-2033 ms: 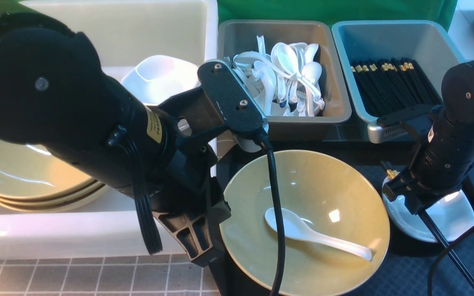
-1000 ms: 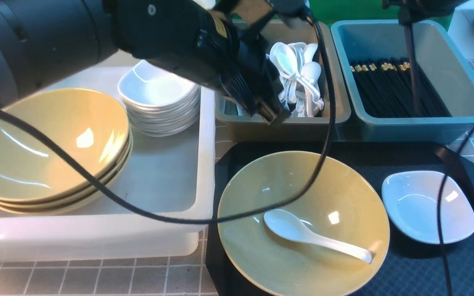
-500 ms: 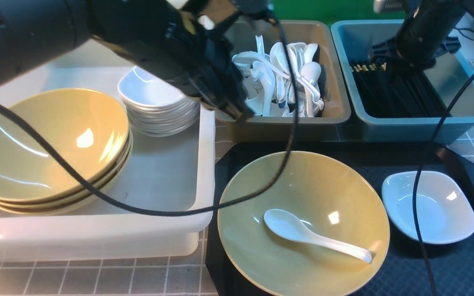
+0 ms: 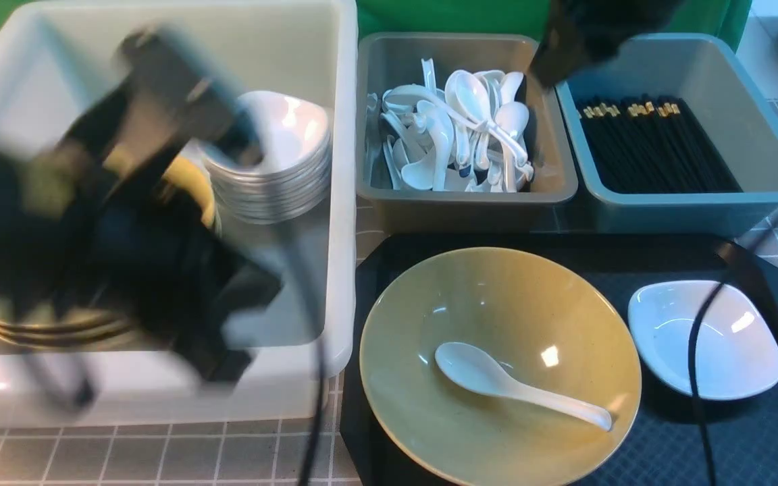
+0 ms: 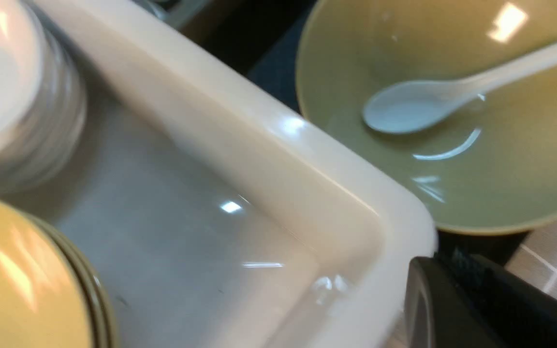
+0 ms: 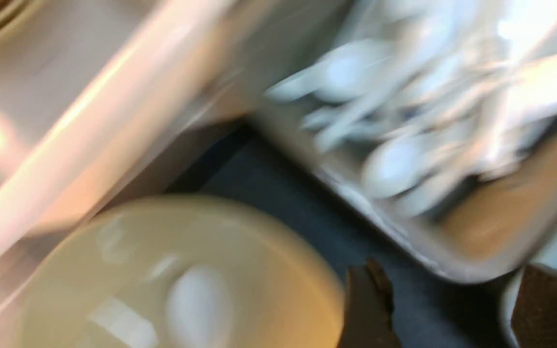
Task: On grey table put chopsticks spoon bowls plates into blue grey white boxes.
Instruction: 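Reach down and grasp the white spoon resting in the bowl with the right gripper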
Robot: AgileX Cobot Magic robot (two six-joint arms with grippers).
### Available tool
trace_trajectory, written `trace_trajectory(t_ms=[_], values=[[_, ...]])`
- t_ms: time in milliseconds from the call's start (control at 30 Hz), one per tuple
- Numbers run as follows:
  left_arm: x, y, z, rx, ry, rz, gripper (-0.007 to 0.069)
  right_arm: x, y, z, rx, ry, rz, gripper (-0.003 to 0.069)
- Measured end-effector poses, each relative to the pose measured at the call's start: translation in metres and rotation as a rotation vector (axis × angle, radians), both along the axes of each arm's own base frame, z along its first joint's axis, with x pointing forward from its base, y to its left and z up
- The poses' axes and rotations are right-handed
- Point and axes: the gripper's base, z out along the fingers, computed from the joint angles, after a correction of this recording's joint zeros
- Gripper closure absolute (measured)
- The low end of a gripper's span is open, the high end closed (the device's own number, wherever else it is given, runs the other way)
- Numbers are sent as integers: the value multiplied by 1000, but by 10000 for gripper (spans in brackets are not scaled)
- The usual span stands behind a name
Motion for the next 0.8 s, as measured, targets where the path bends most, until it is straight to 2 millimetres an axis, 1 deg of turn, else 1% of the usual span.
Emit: trace_trajectory(t_ms=[33,67,100,133,167,267,300,367,467,733,800], values=[[-10,5,-6,-30,-8,7,634,-15,7,-5,-18,20,48,271],[-16,8,-10,-61,-26,16,634,-31,12,-14,-42,51,100,271],[-18,8,-12,-67,-25,17,634,-34,13,-15,-47,56,110,271],[-24,11,-16,-107,-38,29,634,-56,25,-35,-92,114,201,271],[-26,12,-17,-131,-49,37,634,-66,30,-51,-125,158,249,271],[-29,11,-21,-173,-47,49,634,-88,43,-94,-237,268,349,271],[-29,11,-21,-175,-47,49,634,-90,45,-97,-251,270,357,271],[-29,10,-20,-187,-47,48,634,-96,48,-121,-337,306,387,271],[-28,9,-21,-190,-43,39,634,-92,52,-143,-404,324,374,270],[-29,8,-24,-169,-12,23,634,-77,61,-180,-441,353,333,270],[-30,8,-25,-165,-2,20,634,-75,62,-187,-450,361,327,284]])
